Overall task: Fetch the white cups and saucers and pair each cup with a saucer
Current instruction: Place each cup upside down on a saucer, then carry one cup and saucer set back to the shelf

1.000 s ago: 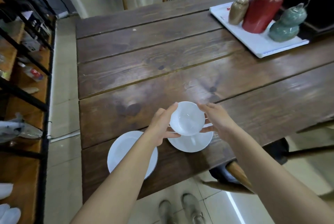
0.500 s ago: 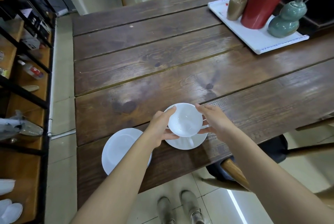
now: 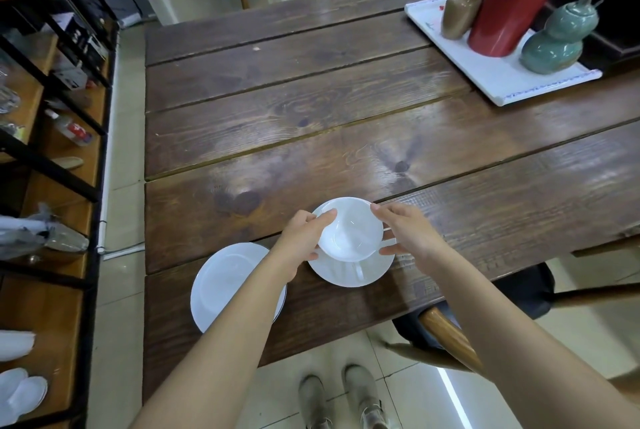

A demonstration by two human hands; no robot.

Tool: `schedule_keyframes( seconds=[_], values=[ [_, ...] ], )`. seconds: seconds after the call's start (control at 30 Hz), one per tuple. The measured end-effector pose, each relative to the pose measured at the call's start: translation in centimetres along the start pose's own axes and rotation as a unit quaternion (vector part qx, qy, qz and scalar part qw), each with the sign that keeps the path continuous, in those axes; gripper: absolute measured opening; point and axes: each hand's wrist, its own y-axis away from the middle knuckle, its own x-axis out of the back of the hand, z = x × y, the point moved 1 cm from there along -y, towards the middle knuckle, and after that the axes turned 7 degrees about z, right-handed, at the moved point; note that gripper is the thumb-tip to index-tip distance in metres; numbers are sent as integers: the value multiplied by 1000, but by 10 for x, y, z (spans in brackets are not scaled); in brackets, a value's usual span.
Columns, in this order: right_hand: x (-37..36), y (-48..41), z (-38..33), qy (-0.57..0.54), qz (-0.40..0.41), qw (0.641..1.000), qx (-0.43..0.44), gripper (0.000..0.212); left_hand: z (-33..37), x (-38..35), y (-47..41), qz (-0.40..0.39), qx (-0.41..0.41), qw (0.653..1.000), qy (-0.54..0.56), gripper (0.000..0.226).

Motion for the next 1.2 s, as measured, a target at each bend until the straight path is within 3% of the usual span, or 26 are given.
schedule_keyframes(
  seconds=[0.17,0.27,0.33,0.63,0.77,0.87,0.97,1.2],
  values=[
    [8,-8,10,51,78,994,63,38,-3,0,-4,91,-45,992,-78,54],
    [10,-9,16,80,49,995,28,56,-8,-1,-6,68,23,997,-2,74],
    [9,-9,19,69,6,998,-4,56,-11,-2,-6,37,58,996,57,76],
    [8,-7,16,31,-21,999,-27,51,-13,5,-2,21,81,992,99,55],
    [9,-4,17,37,-17,999,-15,62,-13,9,1,6,89,989,121,24],
    [11,-4,16,16,-9,1000,-3,61,-15,12,7,-12,96,987,132,19],
    [13,-1,4,-3,-9,1000,17,41,-14,19,17,-30,89,983,159,26],
    [4,15,-38,-26,-37,996,83,52,-6,43,53,-8,22,966,258,56]
  ],
)
